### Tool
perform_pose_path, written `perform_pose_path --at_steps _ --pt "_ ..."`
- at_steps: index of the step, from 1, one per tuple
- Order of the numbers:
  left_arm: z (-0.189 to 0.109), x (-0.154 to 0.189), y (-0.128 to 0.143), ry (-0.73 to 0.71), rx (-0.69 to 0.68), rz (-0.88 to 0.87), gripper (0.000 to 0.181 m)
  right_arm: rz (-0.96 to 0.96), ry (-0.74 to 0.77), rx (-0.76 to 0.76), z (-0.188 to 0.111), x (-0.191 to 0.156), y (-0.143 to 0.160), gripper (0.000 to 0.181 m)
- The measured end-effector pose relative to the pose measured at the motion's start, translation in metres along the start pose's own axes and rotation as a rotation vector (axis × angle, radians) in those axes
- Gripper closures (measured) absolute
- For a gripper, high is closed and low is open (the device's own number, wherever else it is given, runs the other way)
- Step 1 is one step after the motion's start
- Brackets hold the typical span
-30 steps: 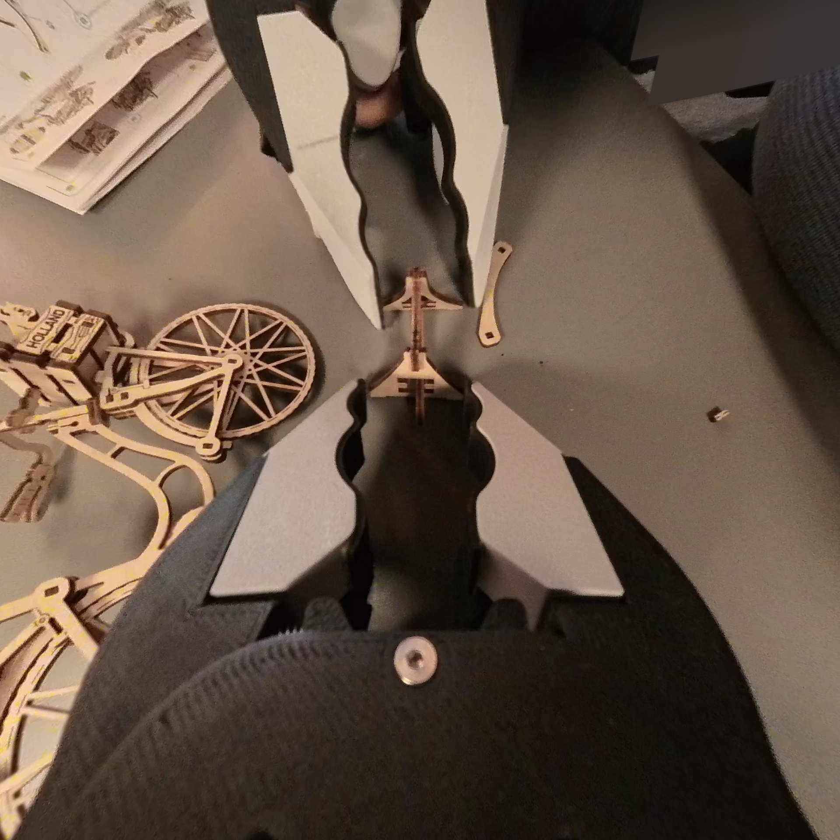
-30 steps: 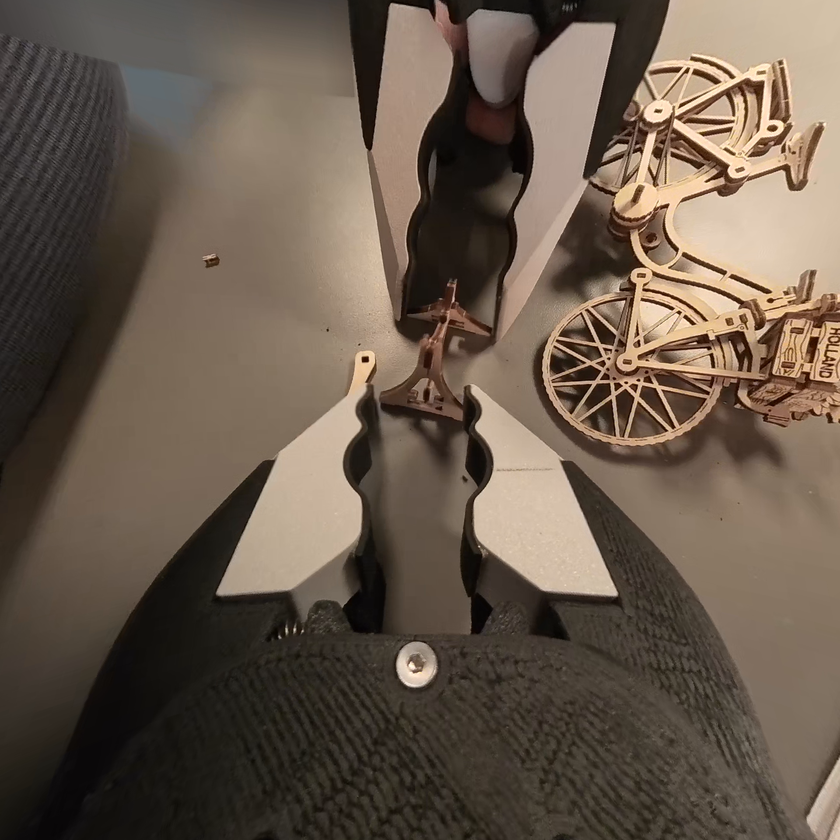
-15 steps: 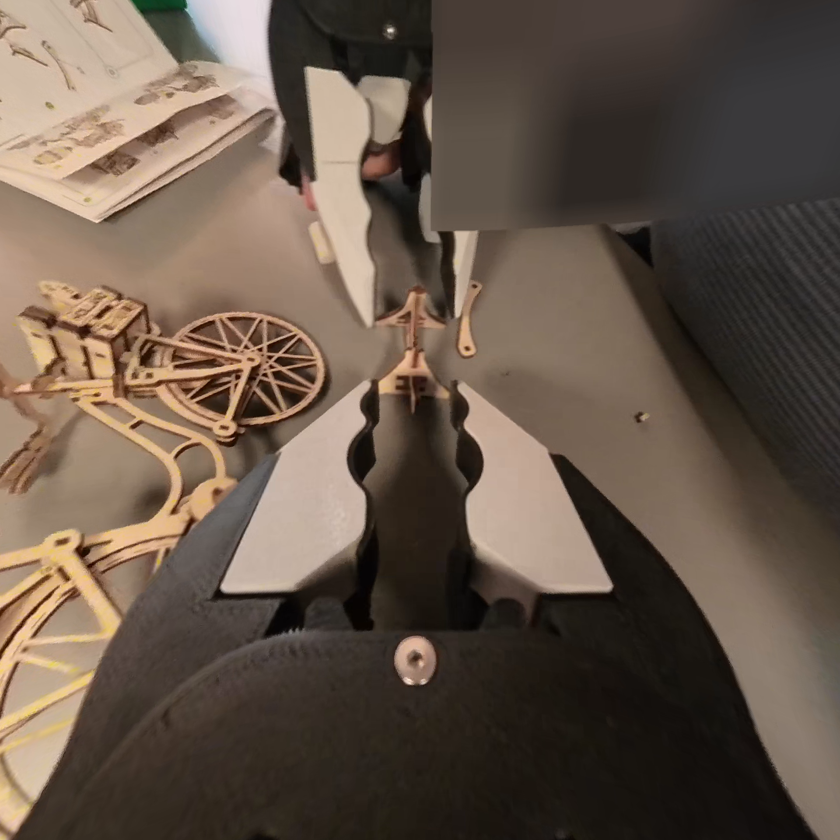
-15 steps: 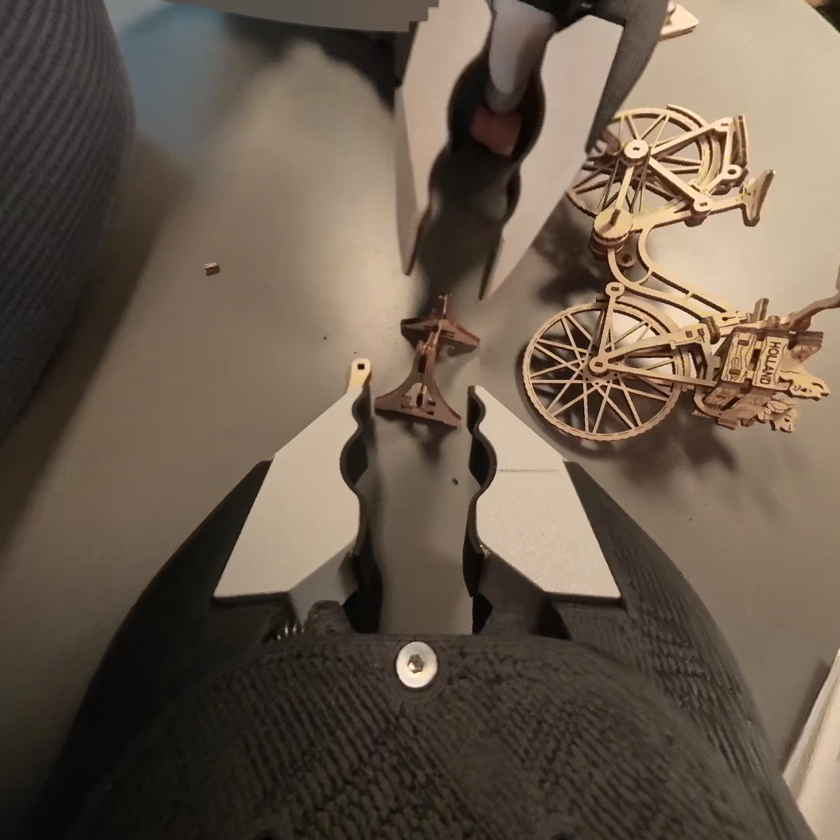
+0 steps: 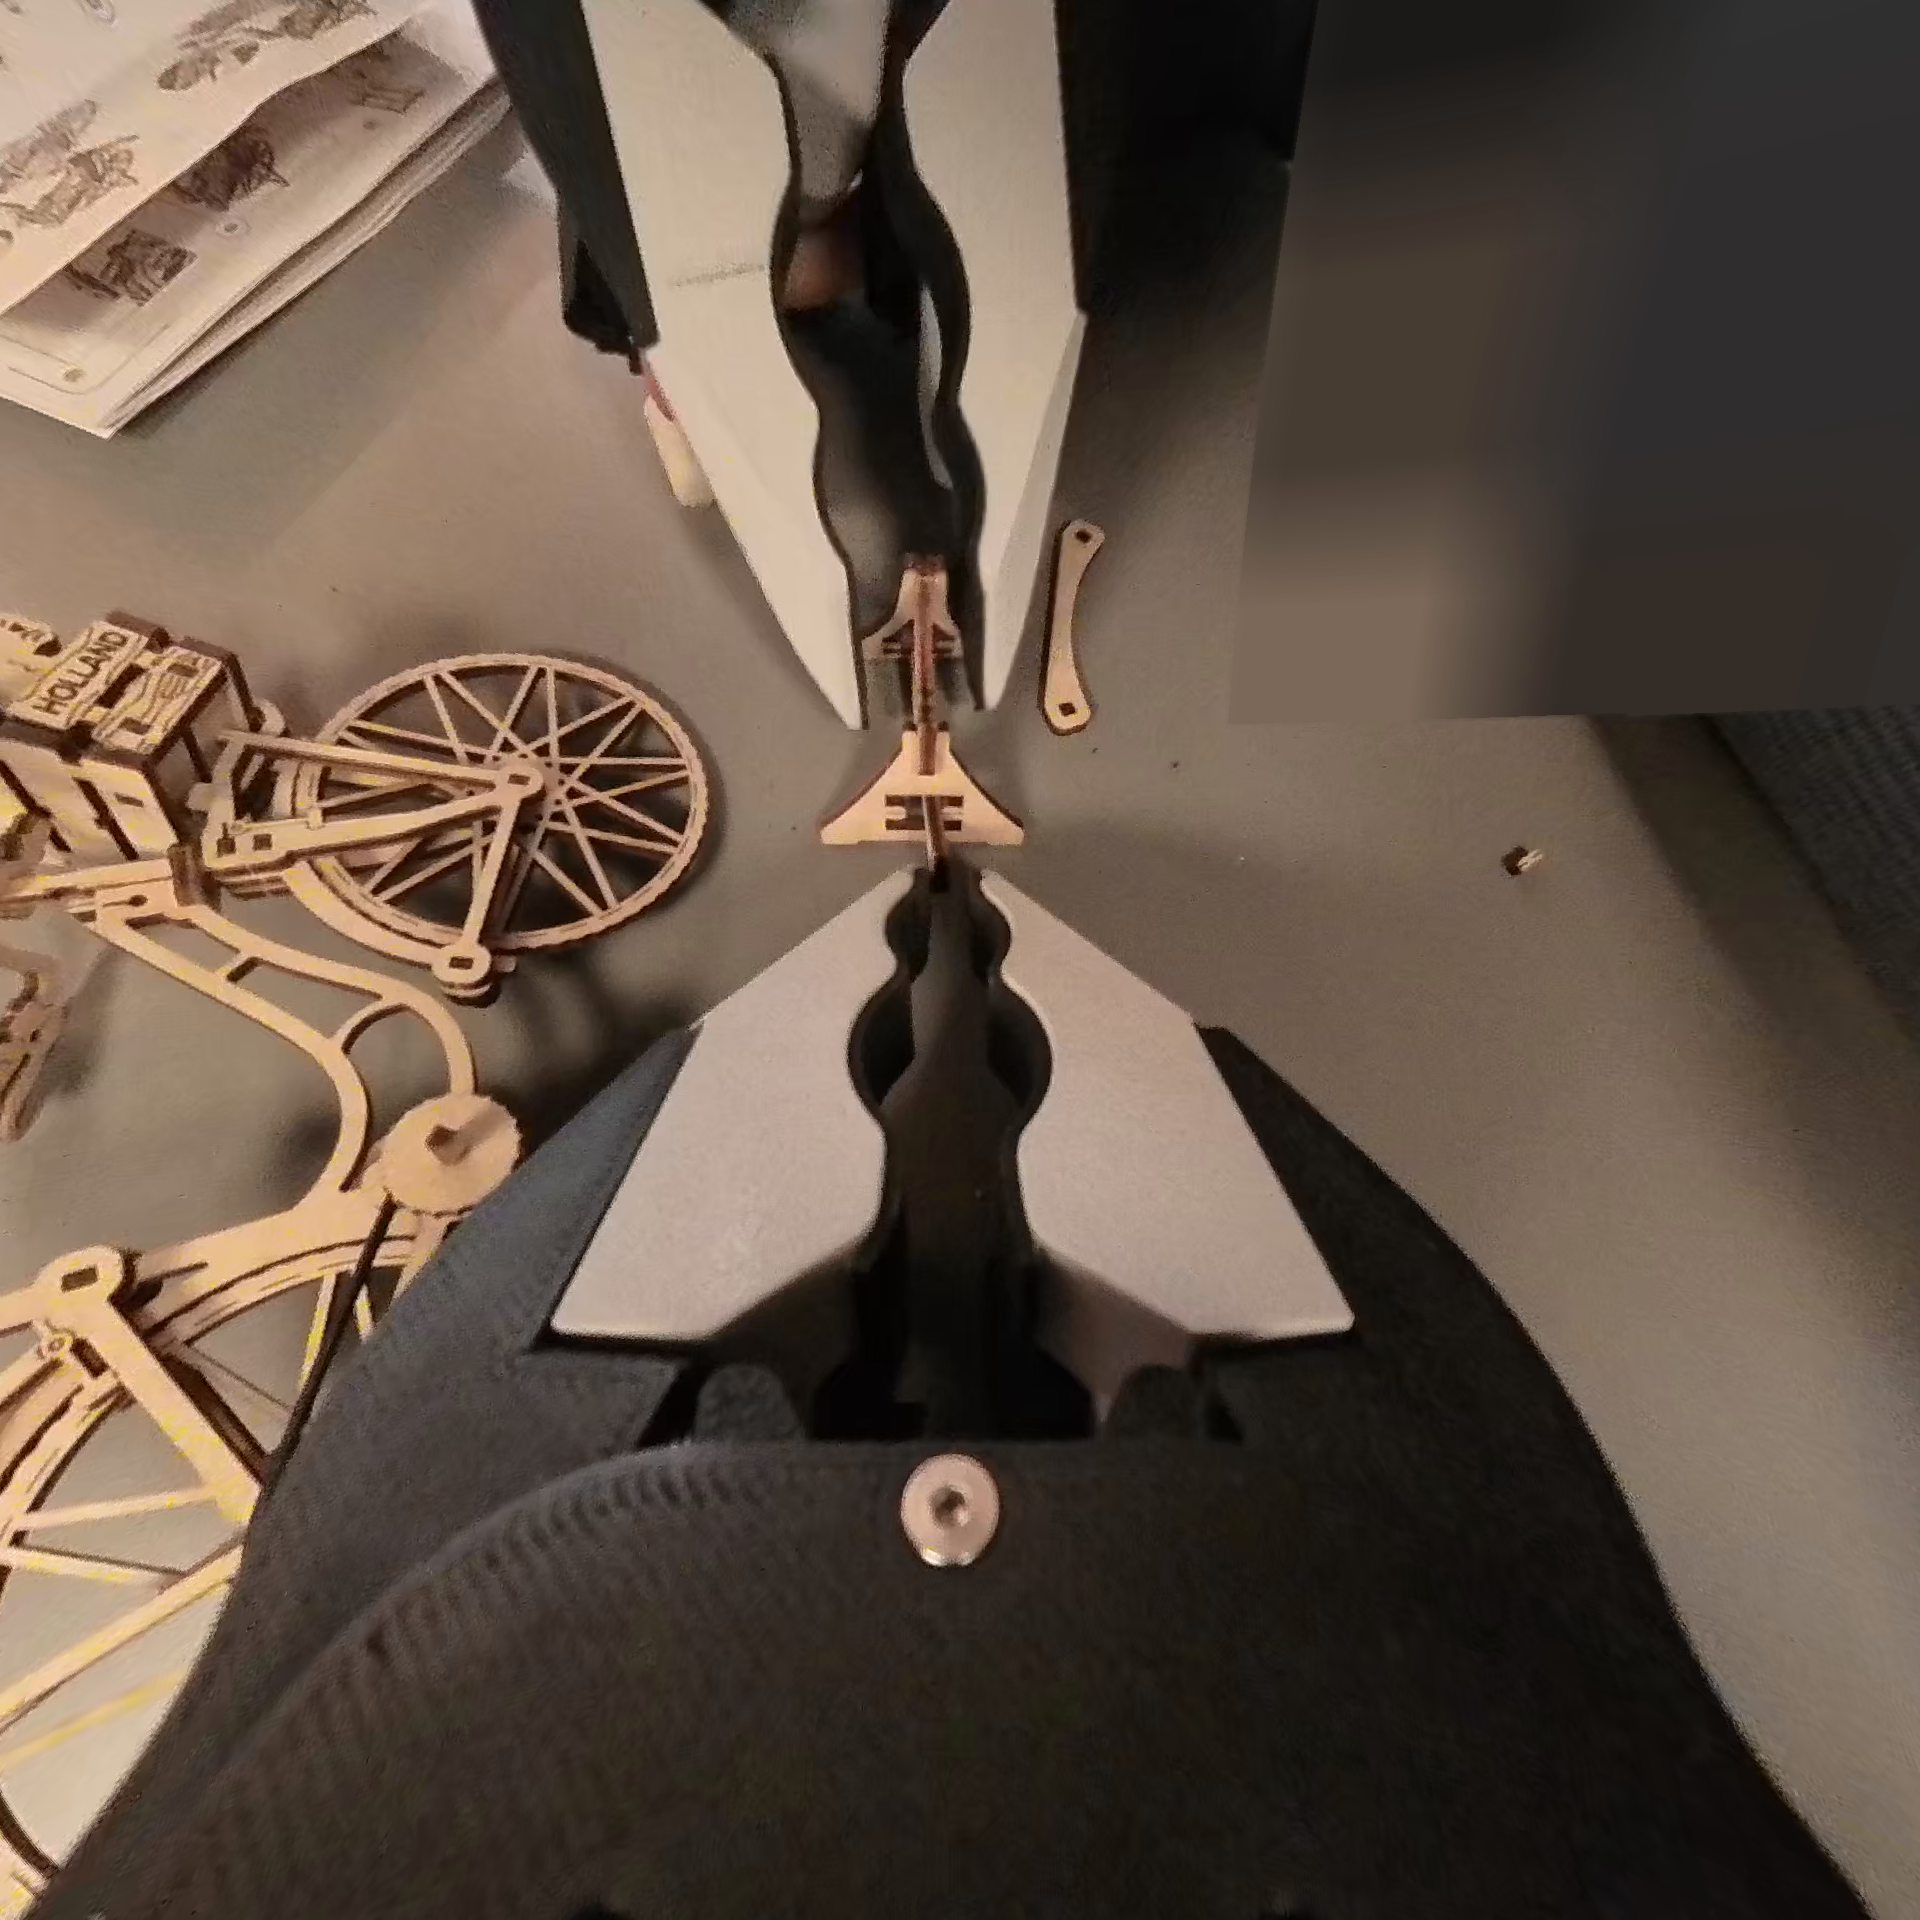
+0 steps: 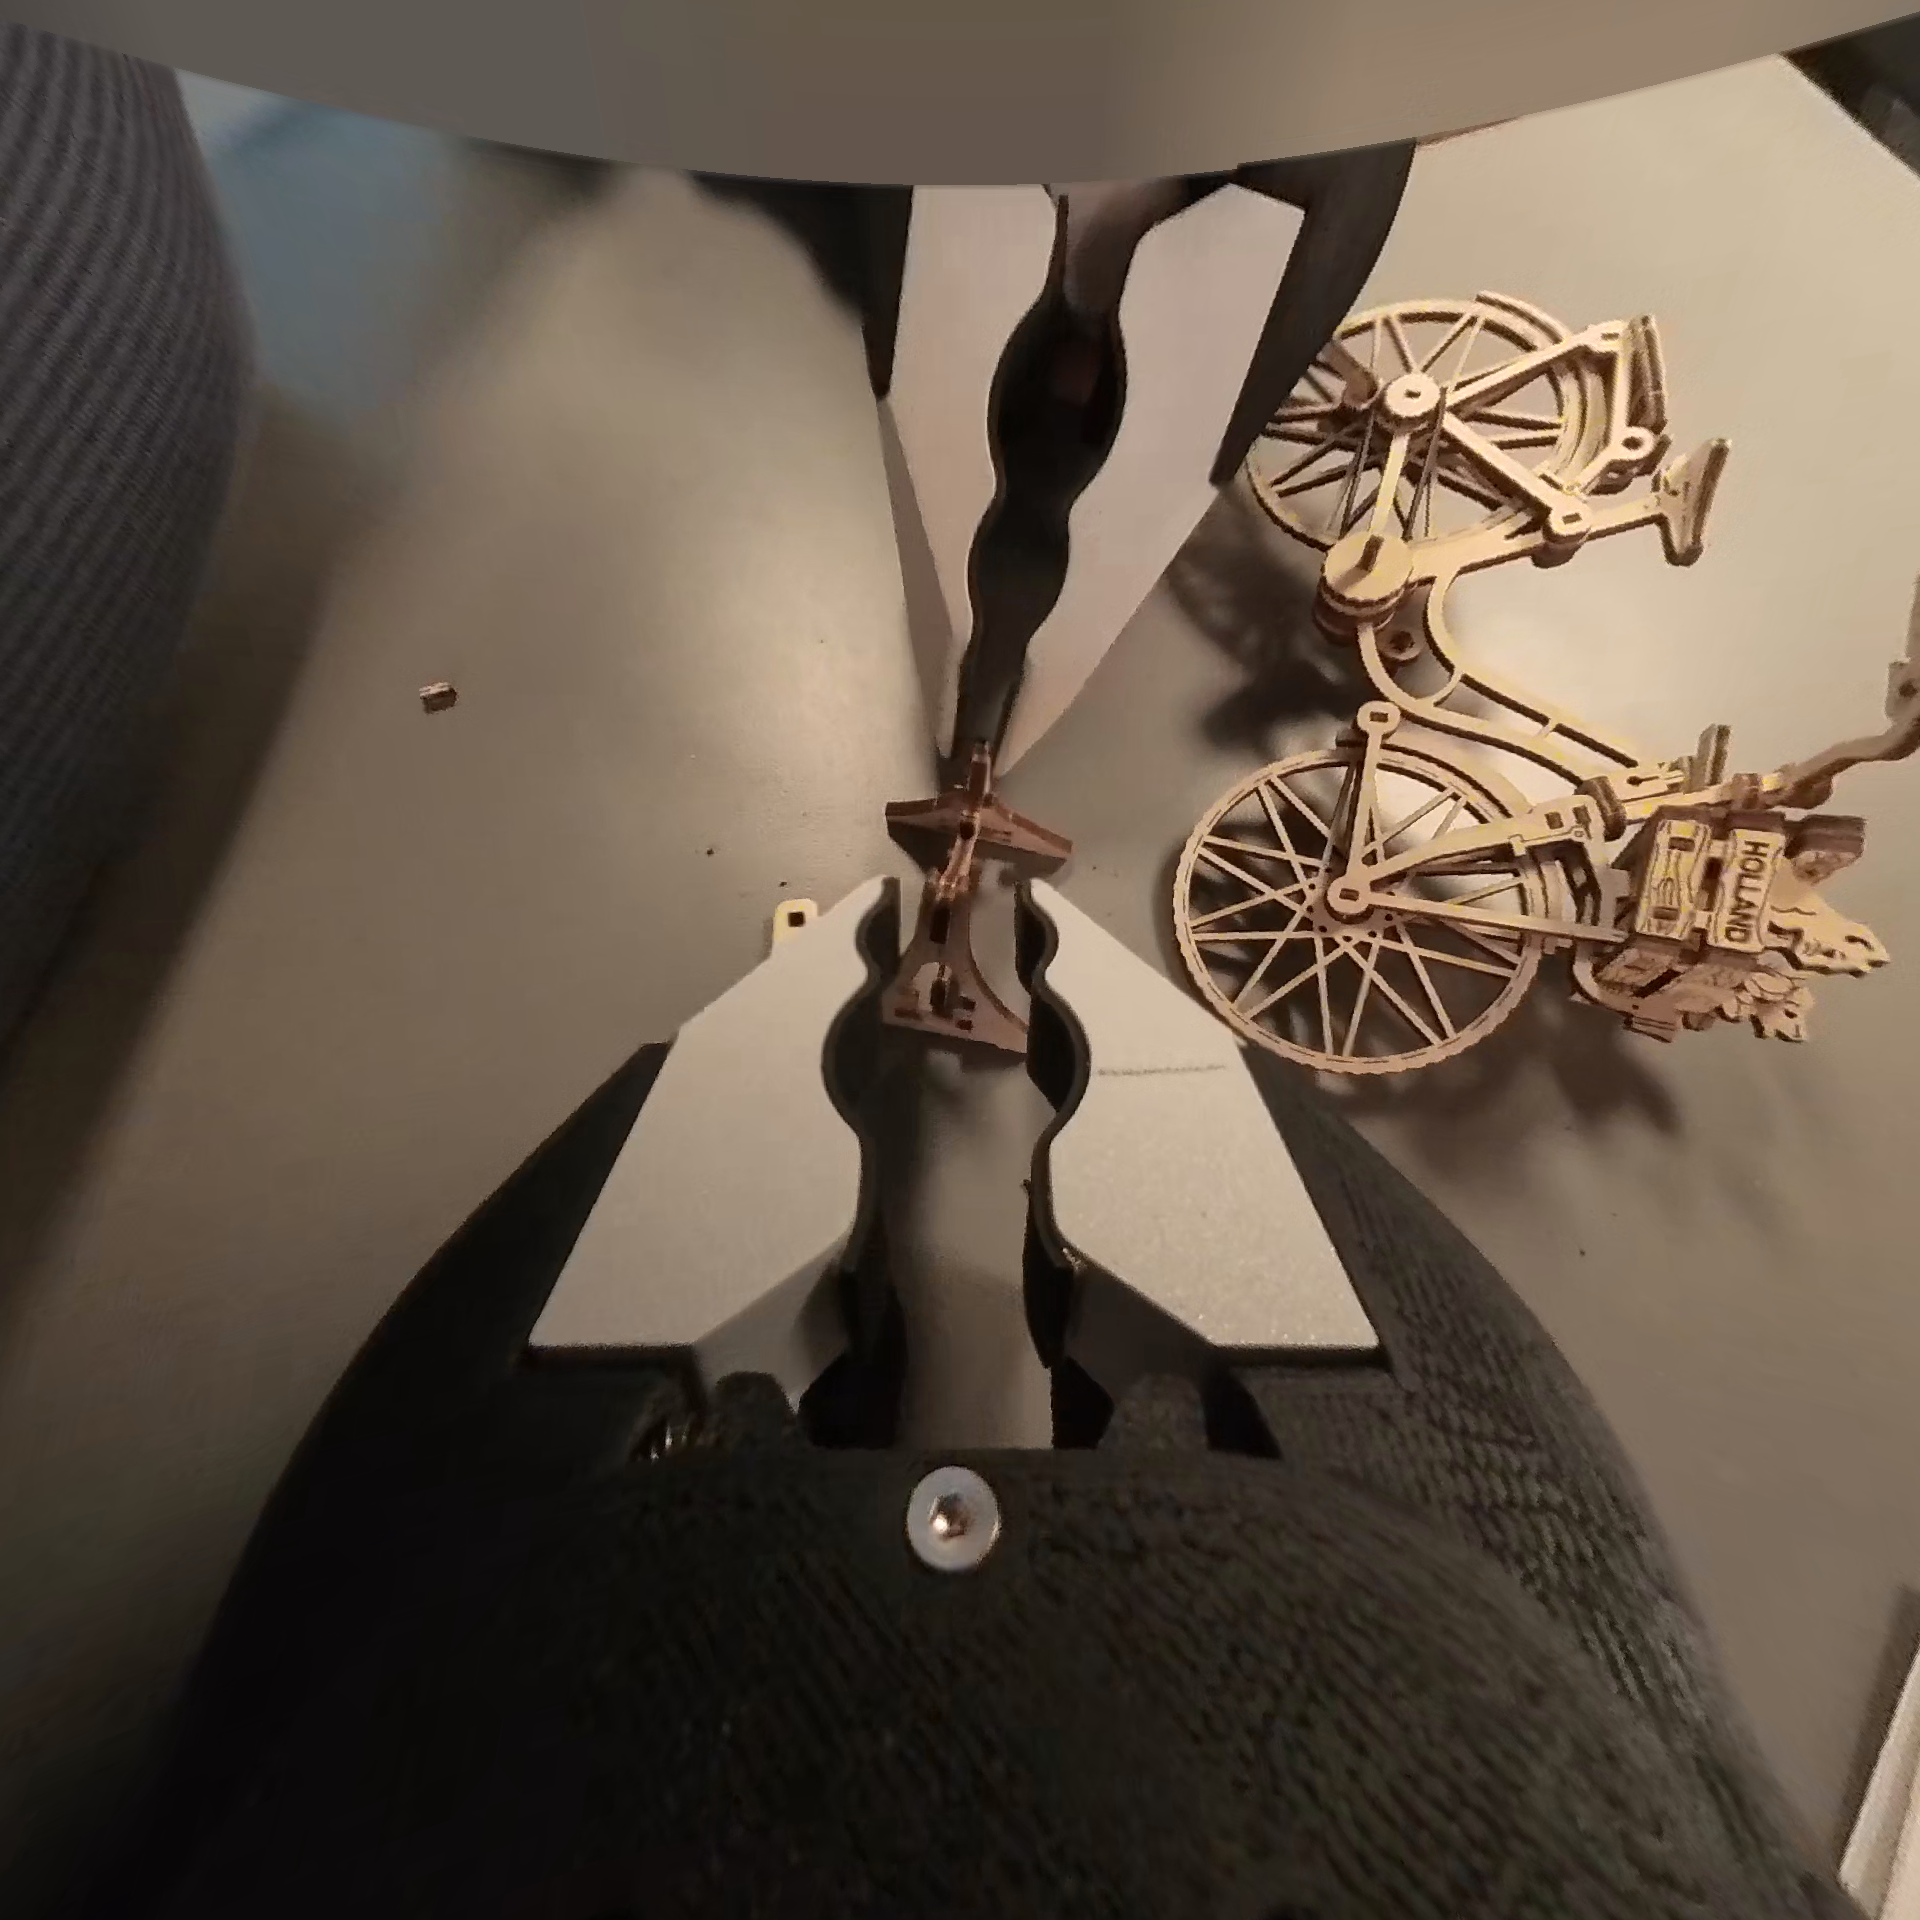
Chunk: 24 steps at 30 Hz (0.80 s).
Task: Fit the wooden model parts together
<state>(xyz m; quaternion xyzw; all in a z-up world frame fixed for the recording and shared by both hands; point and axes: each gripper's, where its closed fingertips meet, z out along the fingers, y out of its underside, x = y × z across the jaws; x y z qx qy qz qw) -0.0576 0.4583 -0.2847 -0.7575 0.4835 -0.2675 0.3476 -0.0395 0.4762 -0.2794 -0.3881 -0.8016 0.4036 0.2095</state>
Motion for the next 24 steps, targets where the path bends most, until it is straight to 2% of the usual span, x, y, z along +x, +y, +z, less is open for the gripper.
perform_pose_path --at_steps 3,12,24 --pt "0.0 0.0 0.0 0.005 0.002 -0.006 0.177 -0.011 -0.005 -0.017 0.003 -0.002 0.001 0.164" --pt "-0.001 0.0 -0.002 0.018 0.017 -0.026 0.176 0.006 -0.009 0.065 0.0 -0.002 -0.012 0.171" --pt "0.001 -0.002 0.0 0.024 0.002 -0.045 0.179 0.021 0.0 0.047 0.001 0.0 -0.01 0.176"
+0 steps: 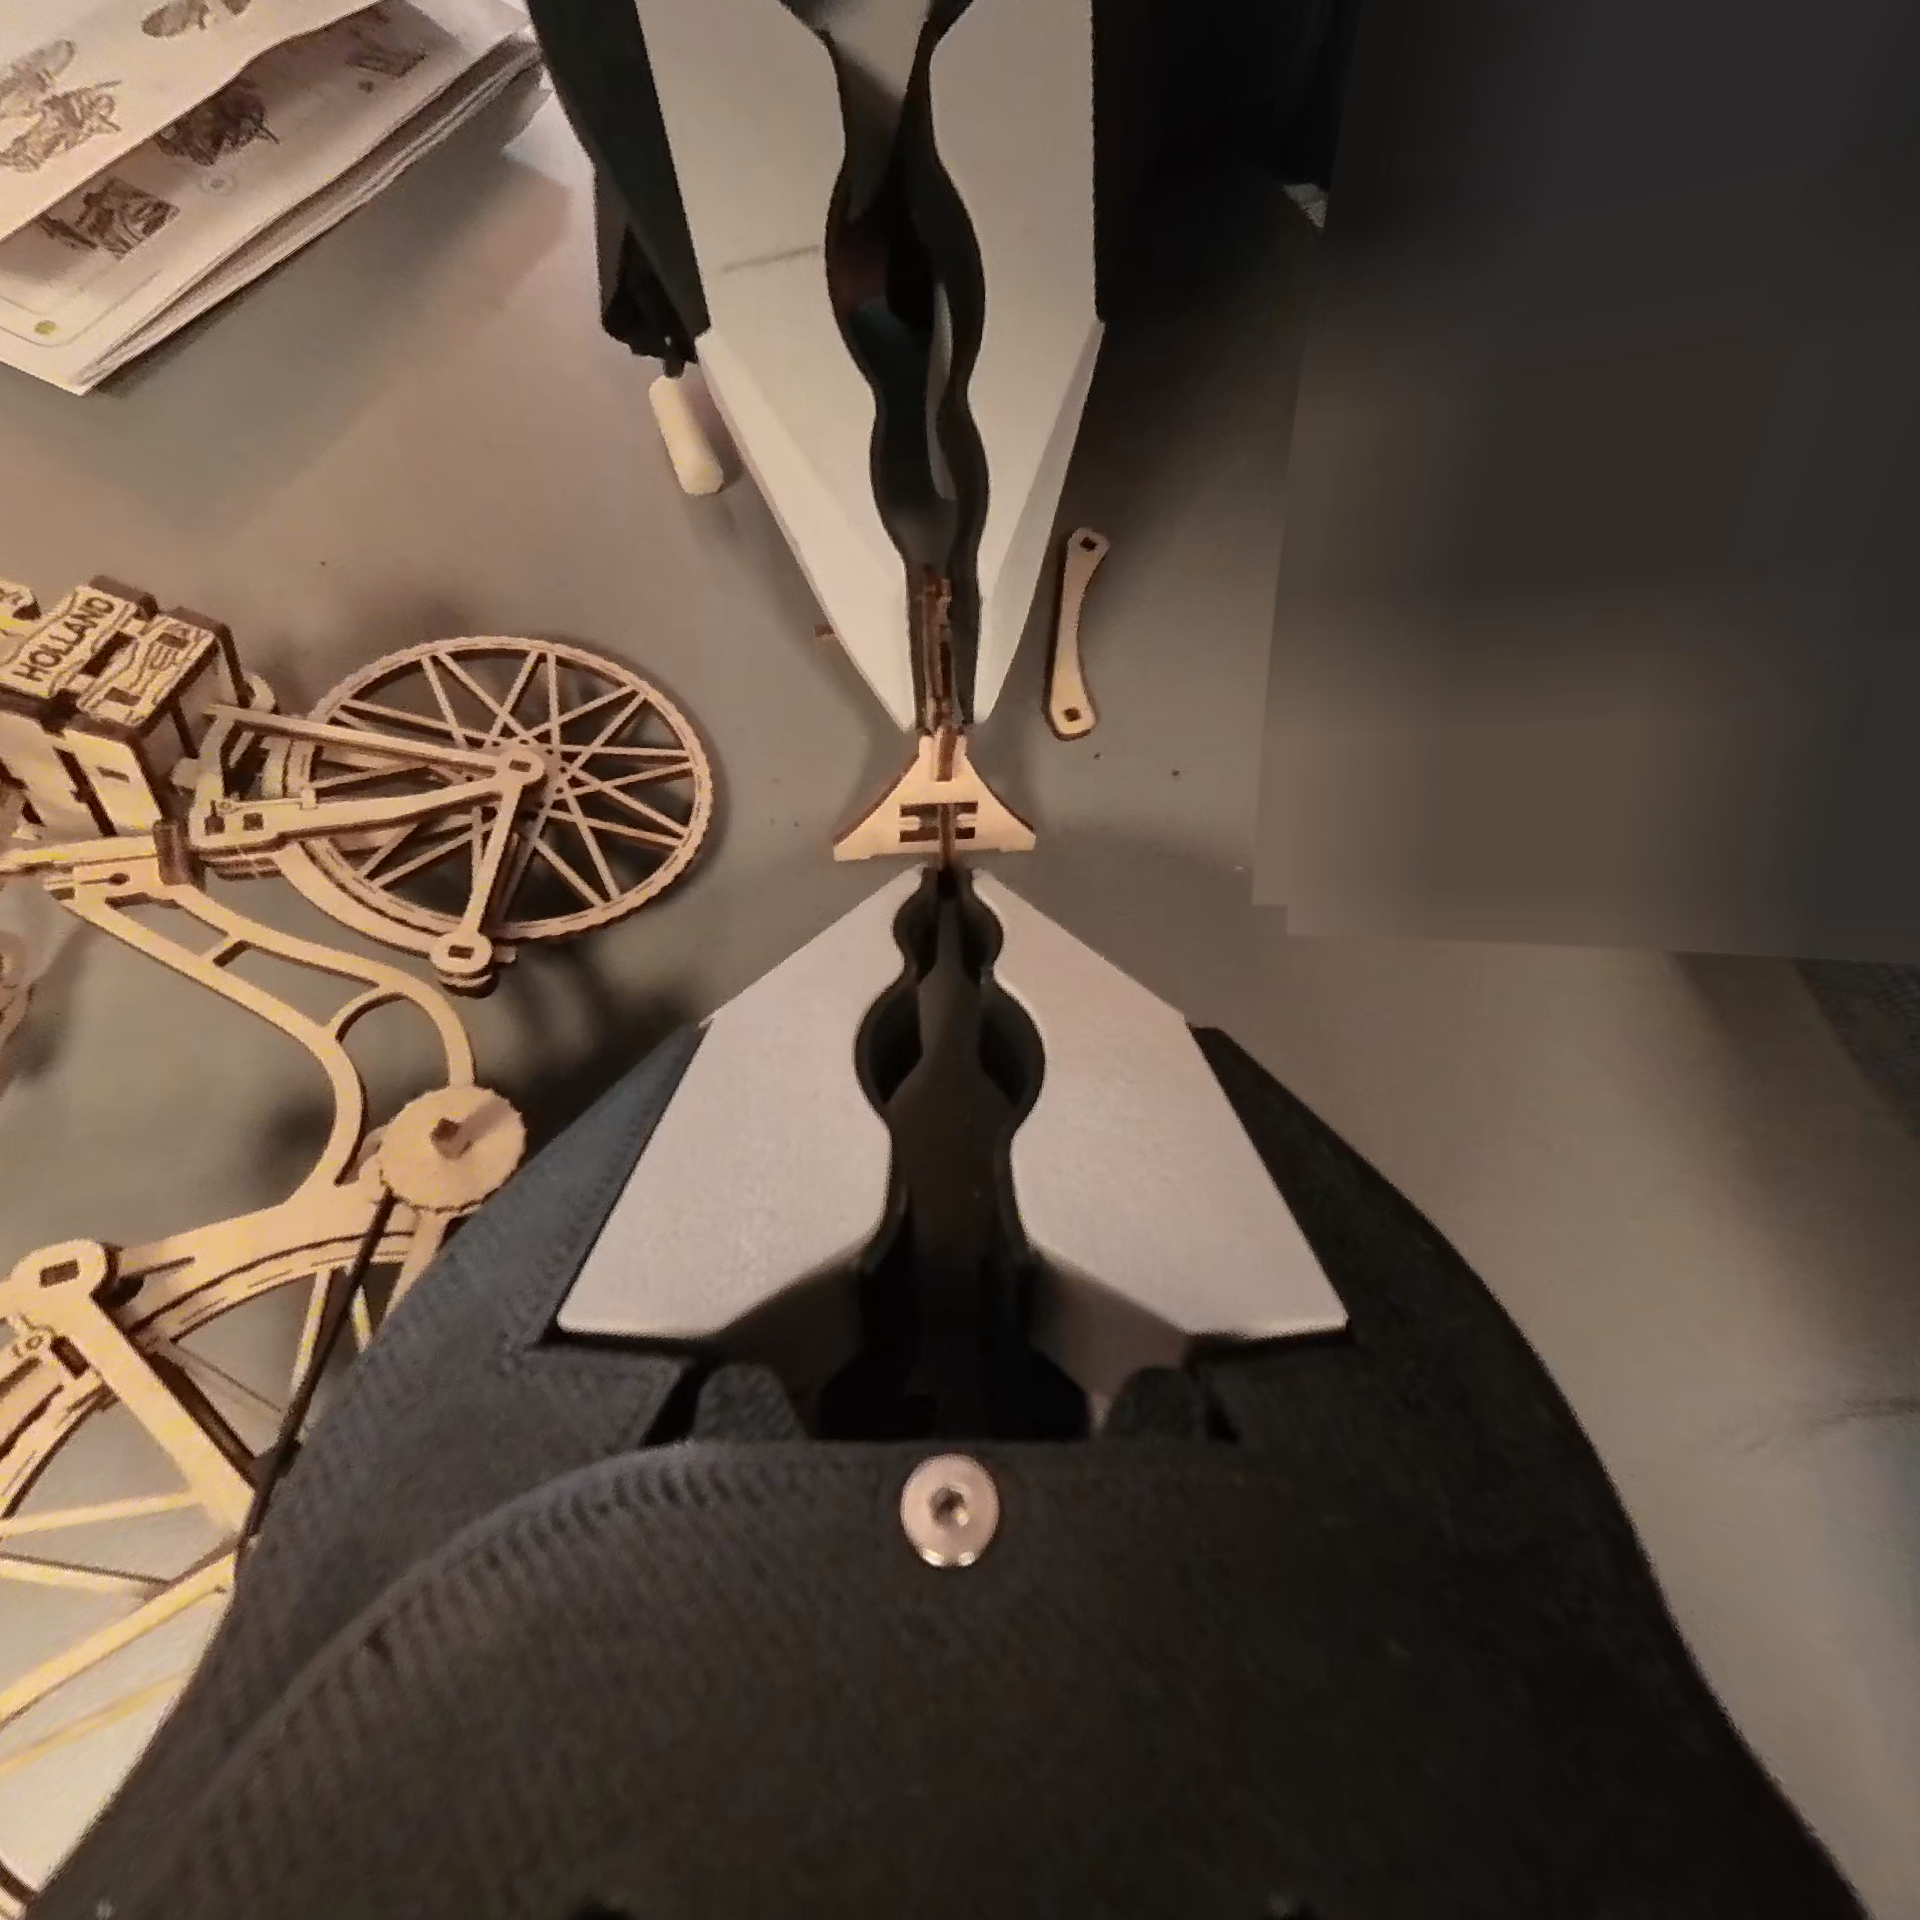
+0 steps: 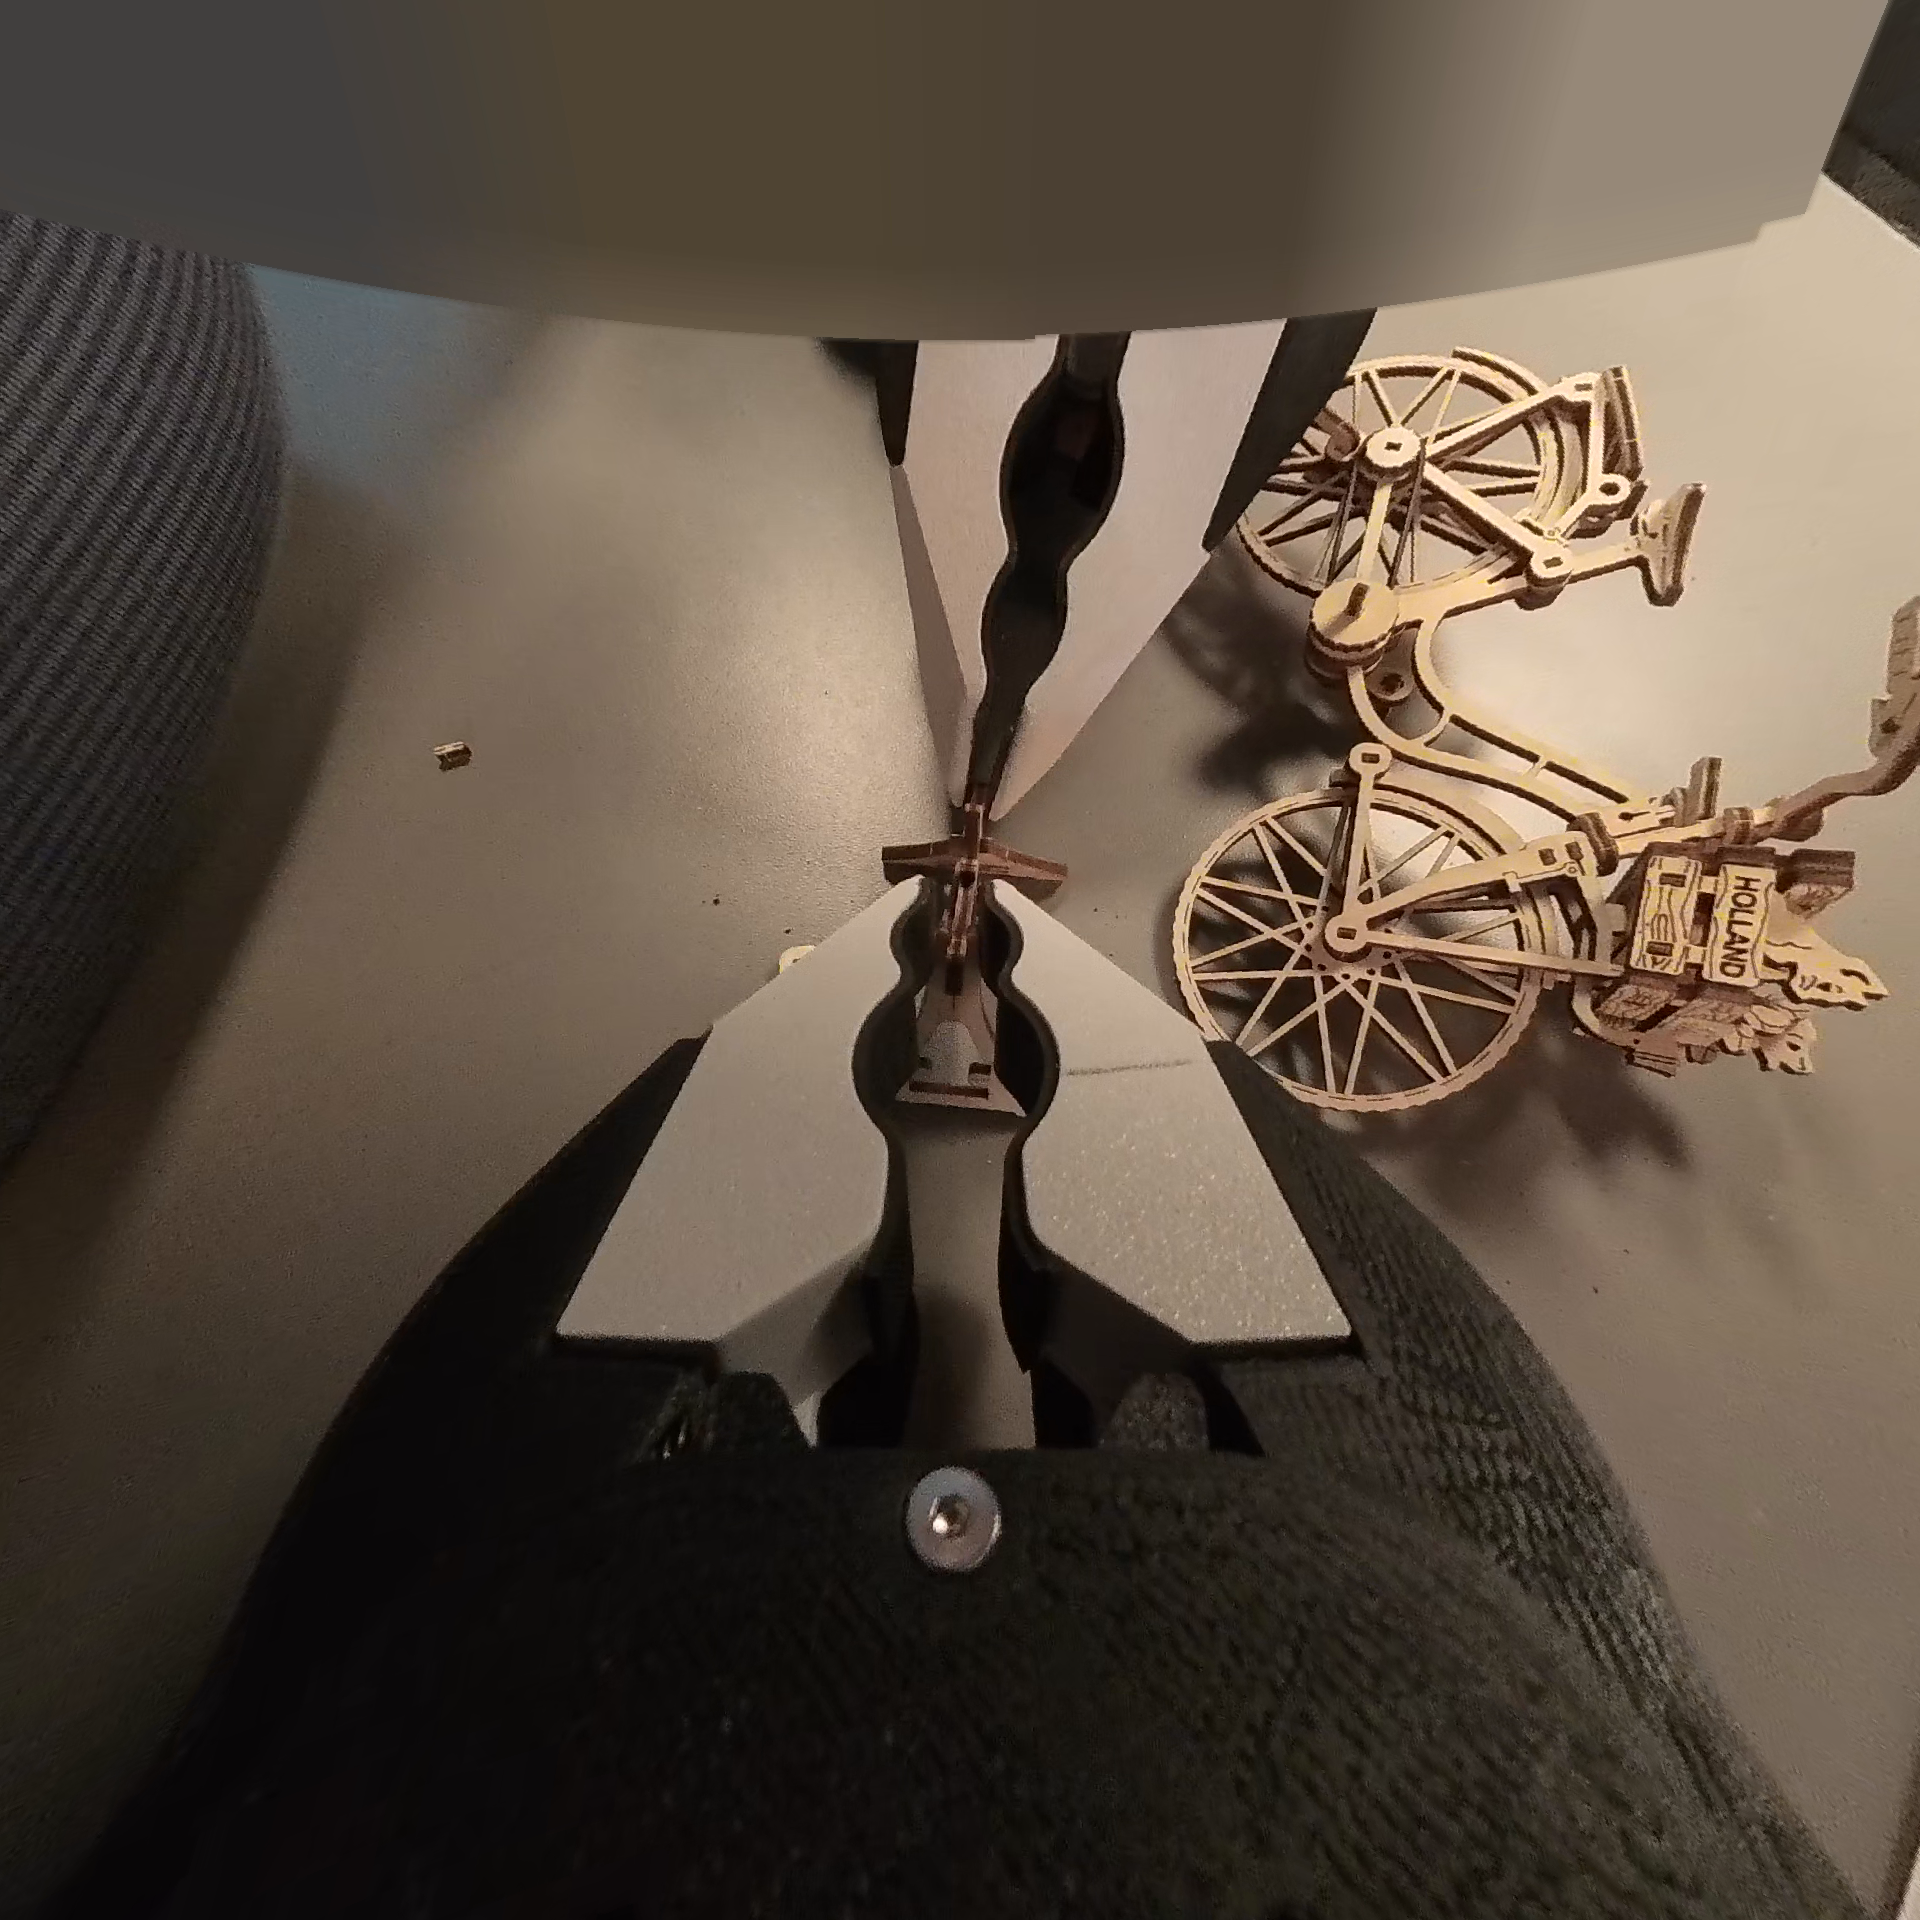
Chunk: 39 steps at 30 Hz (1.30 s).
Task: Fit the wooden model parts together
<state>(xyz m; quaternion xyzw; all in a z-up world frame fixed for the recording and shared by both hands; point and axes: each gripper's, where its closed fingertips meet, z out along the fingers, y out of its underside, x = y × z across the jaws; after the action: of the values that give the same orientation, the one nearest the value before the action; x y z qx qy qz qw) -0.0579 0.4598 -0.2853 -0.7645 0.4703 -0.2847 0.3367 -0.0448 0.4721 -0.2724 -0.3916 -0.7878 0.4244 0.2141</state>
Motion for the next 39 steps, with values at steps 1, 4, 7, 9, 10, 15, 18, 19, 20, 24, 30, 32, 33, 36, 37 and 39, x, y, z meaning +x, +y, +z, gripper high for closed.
perform_pose_path --at_steps 1,4,7,9,10,15,18,19,20,24,30,32,33,36,37,39 --pt "0.0 -0.001 0.0 -0.001 0.001 -0.007 0.179 0.003 0.003 0.001 0.0 0.001 0.0 0.176" --pt "0.0 -0.001 -0.003 0.004 0.017 -0.024 0.179 0.005 0.006 0.001 0.0 0.001 0.0 0.176" --pt "0.002 0.0 -0.003 0.007 0.01 -0.026 0.179 0.001 0.003 0.002 0.001 0.0 -0.001 0.176" --pt "0.003 0.0 -0.003 -0.003 0.001 -0.021 0.179 0.0 0.006 0.0 0.002 0.0 -0.001 0.176" --pt "0.004 0.0 -0.003 -0.003 0.0 -0.02 0.179 0.001 0.005 0.003 0.002 0.0 -0.002 0.176" --pt "0.003 0.003 -0.004 0.01 0.008 -0.011 0.173 0.004 0.004 -0.007 0.003 0.0 0.0 0.176" --pt "0.0 0.009 -0.007 0.086 0.034 -0.028 0.168 0.007 0.003 -0.006 0.002 0.0 -0.001 0.176" --pt "-0.002 0.01 -0.009 0.111 0.052 -0.046 0.168 0.007 0.003 -0.006 0.002 0.0 -0.001 0.176" --pt "-0.004 0.01 -0.011 0.124 0.071 -0.062 0.17 0.007 0.003 -0.007 0.002 0.0 0.0 0.176" --pt "-0.007 0.009 -0.014 0.115 0.094 -0.066 0.176 0.012 0.006 -0.007 0.002 0.001 0.0 0.176" --pt "0.002 0.007 -0.005 0.022 0.016 0.02 0.174 0.011 0.007 -0.007 0.001 0.001 0.0 0.176" --pt "0.003 0.006 -0.004 0.014 0.008 0.022 0.173 0.011 0.008 -0.007 0.001 0.002 0.0 0.176" --pt "0.002 0.005 -0.004 0.012 0.011 0.019 0.174 0.011 0.01 -0.007 0.001 0.002 0.0 0.176" --pt "0.001 0.005 -0.006 0.016 0.024 0.01 0.17 0.011 0.014 -0.008 0.001 0.002 0.001 0.176" --pt "0.001 0.005 -0.006 0.014 0.025 0.008 0.169 0.012 0.014 -0.008 0.001 0.003 0.001 0.176" --pt "0.002 0.003 -0.006 0.003 0.021 0.006 0.168 0.011 0.014 -0.008 0.001 0.003 0.001 0.176"
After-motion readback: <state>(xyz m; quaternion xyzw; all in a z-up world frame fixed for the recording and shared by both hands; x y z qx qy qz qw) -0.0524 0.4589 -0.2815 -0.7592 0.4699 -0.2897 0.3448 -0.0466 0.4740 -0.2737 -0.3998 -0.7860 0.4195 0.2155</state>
